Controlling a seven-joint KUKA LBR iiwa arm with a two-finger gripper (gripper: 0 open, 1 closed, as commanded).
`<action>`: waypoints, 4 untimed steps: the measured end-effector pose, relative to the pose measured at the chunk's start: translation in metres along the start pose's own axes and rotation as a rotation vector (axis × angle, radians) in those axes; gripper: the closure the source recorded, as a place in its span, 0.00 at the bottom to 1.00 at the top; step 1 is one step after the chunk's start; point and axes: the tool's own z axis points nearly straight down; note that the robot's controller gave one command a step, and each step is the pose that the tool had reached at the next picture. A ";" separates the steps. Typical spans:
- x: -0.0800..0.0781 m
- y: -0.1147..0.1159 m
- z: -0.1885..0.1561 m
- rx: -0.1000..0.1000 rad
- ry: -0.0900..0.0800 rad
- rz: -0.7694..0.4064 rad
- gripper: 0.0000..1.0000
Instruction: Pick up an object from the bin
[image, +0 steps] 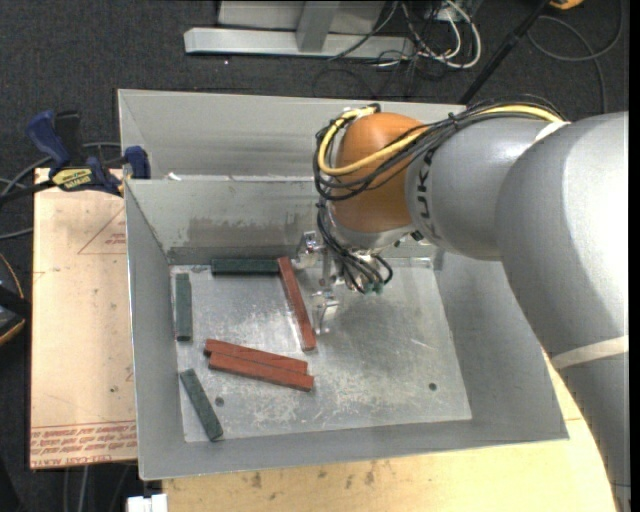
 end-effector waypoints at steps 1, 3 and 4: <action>0.008 0.061 -0.002 -0.004 0.000 -0.117 0.00; 0.031 0.052 -0.004 -0.014 0.000 -0.305 0.00; 0.066 0.067 -0.004 -0.010 0.009 -0.288 0.00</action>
Offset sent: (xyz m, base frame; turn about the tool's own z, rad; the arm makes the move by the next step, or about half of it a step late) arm -0.0483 -0.0206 0.0005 -0.4290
